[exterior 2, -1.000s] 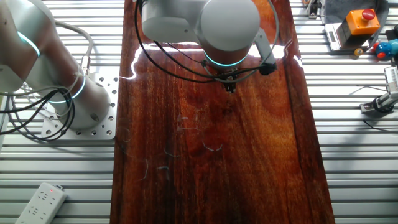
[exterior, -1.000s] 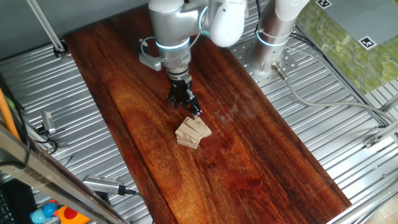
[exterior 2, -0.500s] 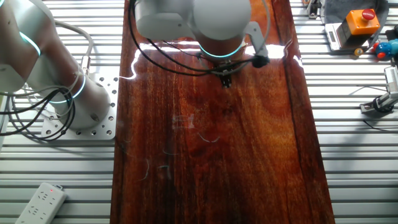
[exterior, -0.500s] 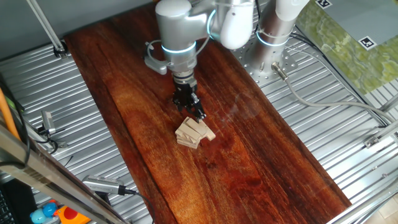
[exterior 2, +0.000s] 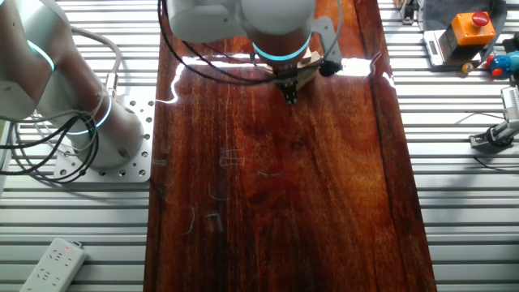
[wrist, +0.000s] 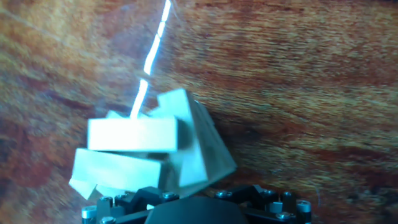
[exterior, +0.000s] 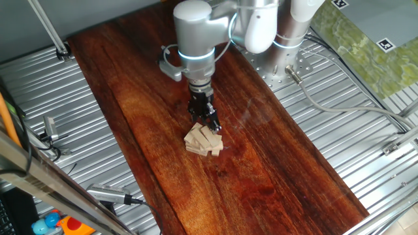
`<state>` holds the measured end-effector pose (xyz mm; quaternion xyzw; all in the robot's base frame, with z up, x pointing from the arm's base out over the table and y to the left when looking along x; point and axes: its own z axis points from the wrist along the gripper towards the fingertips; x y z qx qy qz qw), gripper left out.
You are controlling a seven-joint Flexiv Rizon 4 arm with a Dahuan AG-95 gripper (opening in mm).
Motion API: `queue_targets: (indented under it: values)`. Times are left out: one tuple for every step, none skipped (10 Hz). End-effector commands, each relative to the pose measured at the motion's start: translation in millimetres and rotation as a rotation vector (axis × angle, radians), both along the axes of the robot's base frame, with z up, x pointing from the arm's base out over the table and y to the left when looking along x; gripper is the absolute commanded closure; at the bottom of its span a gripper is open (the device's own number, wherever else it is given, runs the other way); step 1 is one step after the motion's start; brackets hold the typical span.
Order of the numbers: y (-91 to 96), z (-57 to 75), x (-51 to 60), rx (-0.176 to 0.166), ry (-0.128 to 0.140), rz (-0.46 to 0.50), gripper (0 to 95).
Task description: Play Jenga
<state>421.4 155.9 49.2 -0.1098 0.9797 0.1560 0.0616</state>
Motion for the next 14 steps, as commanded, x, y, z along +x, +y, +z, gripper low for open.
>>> queue_targets:
  values:
    - [0.8,1.4,1.3,-0.007,0.011,0.02,0.0]
    - [1.0,2.9,1.1,-0.006,0.011,0.027,0.0]
    - [1.2,5.4,0.8,-0.007,0.008,0.041,0.0]
    - [1.1,7.4,0.6,-0.007,0.004,0.054,0.0]
    - [0.3,10.9,-0.2,-0.01,-0.005,0.08,0.0]
    - [-0.9,11.7,-0.9,-0.01,-0.009,0.09,0.0]
    - [-3.0,13.1,-2.0,-0.01,-0.013,0.1,0.0]
    - [-3.0,13.1,-2.0,-0.01,-0.013,0.1,0.0]
    - [-5.9,15.0,-3.6,-0.009,-0.019,0.111,0.0]
    - [-11.5,18.7,-6.8,-0.008,-0.021,0.114,0.0]
    - [-14.7,20.3,-8.7,-0.006,-0.023,0.117,0.0]
    - [-18.4,22.8,-11.0,-0.003,-0.028,0.117,0.0]
    - [-21.1,24.7,-12.8,0.0,-0.028,0.115,0.0]
    - [-22.9,26.5,-13.8,0.002,-0.029,0.112,0.0]
